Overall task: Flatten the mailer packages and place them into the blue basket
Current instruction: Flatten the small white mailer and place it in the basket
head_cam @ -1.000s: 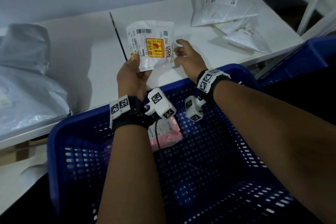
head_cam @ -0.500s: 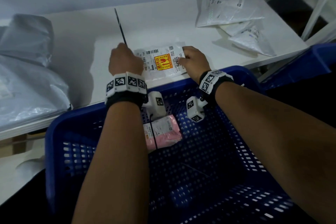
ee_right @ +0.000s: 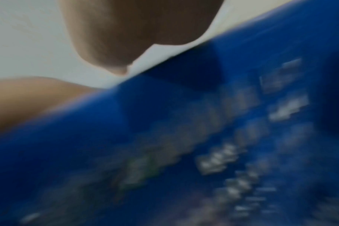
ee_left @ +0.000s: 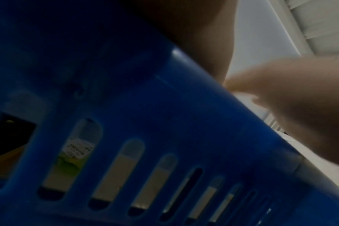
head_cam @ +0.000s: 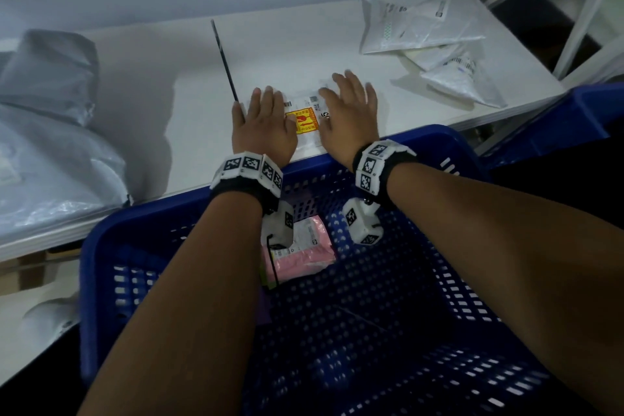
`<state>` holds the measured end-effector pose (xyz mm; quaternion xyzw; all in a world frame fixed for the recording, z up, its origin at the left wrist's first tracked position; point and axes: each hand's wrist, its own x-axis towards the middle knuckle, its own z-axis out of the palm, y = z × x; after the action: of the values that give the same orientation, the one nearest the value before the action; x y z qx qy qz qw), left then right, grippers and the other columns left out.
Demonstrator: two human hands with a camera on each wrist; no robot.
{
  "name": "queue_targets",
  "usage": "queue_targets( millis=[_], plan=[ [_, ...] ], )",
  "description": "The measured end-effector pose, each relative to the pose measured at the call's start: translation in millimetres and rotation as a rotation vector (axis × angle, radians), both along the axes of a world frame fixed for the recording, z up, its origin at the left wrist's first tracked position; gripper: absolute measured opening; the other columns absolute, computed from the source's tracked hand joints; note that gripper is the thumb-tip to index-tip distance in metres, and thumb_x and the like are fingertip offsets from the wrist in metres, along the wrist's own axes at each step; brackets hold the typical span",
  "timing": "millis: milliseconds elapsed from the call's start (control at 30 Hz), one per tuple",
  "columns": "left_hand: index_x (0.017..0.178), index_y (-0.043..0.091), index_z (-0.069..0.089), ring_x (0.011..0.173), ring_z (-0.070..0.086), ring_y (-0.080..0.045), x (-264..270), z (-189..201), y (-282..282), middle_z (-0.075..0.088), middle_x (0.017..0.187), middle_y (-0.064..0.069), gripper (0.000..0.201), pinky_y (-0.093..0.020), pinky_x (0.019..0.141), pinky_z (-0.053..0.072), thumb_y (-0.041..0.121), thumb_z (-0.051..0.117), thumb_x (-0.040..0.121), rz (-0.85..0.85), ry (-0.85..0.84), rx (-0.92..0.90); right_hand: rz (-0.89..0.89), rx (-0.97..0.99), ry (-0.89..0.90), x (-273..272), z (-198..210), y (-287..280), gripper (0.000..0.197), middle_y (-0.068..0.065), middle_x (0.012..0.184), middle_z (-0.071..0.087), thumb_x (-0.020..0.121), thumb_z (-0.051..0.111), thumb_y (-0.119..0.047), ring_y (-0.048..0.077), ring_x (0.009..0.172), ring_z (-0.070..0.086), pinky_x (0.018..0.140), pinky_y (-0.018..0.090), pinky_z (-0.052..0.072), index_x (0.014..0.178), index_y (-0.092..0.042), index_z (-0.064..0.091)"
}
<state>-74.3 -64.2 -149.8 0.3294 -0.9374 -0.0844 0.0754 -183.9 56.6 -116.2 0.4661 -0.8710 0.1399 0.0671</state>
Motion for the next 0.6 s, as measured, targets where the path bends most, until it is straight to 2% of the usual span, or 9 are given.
queue_targets(
  millis=[33,100,167,200,300,367,433,500,600],
  plan=[
    [0.158,0.014,0.016,0.154,0.006,-0.023,4,1,-1,0.013,0.166,-0.004,0.062,-0.052,0.123,0.006,0.042,0.019,0.103,-0.005,-0.022,-0.014,0.067,-0.064,-0.037,14,3,-9,0.041,0.011,0.157,0.036,0.096,0.048,-0.024,0.027,0.150,0.019,0.123,0.046,0.010,0.136,-0.013,0.053],
    [0.158,0.012,0.009,0.153,0.010,-0.024,6,-1,6,0.014,0.165,-0.008,0.065,-0.045,0.124,0.012,0.039,0.032,0.103,0.000,-0.064,-0.035,0.236,-0.165,-0.340,50,10,-33,0.029,0.013,0.145,0.050,0.100,0.046,-0.023,0.030,0.146,0.029,0.119,0.037,0.018,0.121,-0.007,0.060],
    [0.153,0.007,0.019,0.145,0.031,-0.022,2,-1,15,0.033,0.157,-0.010,0.057,-0.029,0.118,0.028,0.020,0.044,0.103,0.116,-0.056,-0.039,0.295,-0.097,-0.518,77,12,-55,0.029,0.015,0.132,0.056,0.101,0.044,-0.030,0.033,0.138,0.037,0.114,0.037,0.028,0.105,-0.007,0.060],
    [0.152,0.009,0.020,0.142,0.035,-0.020,1,11,22,0.037,0.154,-0.008,0.053,-0.029,0.116,0.030,0.016,0.041,0.104,0.158,-0.129,-0.053,0.273,-0.068,-0.539,81,12,-61,0.035,0.015,0.132,0.056,0.101,0.040,-0.036,0.032,0.137,0.038,0.113,0.038,0.028,0.104,-0.008,0.060],
    [0.157,0.010,0.001,0.152,0.011,-0.025,4,1,12,0.013,0.165,-0.011,0.066,-0.047,0.123,0.011,0.036,0.031,0.105,0.041,-0.218,-0.216,0.261,-0.023,-0.639,67,16,-53,0.044,0.014,0.154,0.039,0.107,0.032,-0.031,0.023,0.147,0.024,0.113,0.024,0.015,0.137,-0.004,0.049],
    [0.159,0.015,-0.001,0.154,0.000,-0.025,10,1,2,0.005,0.167,-0.007,0.074,-0.050,0.123,0.005,0.049,0.031,0.101,-0.011,-0.253,-0.192,0.294,0.067,-0.620,50,17,-47,0.050,0.013,0.162,0.024,0.109,0.028,-0.030,0.022,0.151,0.014,0.111,0.018,0.010,0.150,0.000,0.031],
    [0.159,0.019,-0.001,0.154,-0.002,-0.024,7,0,0,0.002,0.167,-0.005,0.075,-0.052,0.123,0.003,0.053,0.030,0.100,-0.031,-0.217,-0.112,0.284,0.155,-0.520,37,11,-48,0.058,0.010,0.165,0.016,0.108,0.022,-0.039,0.021,0.152,0.012,0.117,0.025,0.007,0.155,-0.004,0.020],
    [0.159,0.019,0.001,0.154,0.000,-0.024,4,4,3,0.003,0.167,-0.004,0.069,-0.052,0.123,0.004,0.049,0.024,0.101,-0.038,-0.165,-0.066,0.217,0.277,-0.435,21,1,-49,0.064,0.004,0.168,0.004,0.105,0.014,-0.049,0.015,0.154,0.001,0.124,0.035,0.000,0.159,-0.015,0.008],
    [0.158,0.013,0.012,0.154,0.006,-0.022,3,4,0,0.011,0.167,-0.004,0.061,-0.051,0.123,0.007,0.040,0.016,0.104,0.011,-0.095,-0.009,0.143,0.395,-0.297,-6,-8,-38,0.065,0.001,0.167,-0.005,0.104,0.011,-0.052,0.014,0.153,-0.008,0.124,0.041,-0.003,0.160,-0.019,0.003]
  ],
)
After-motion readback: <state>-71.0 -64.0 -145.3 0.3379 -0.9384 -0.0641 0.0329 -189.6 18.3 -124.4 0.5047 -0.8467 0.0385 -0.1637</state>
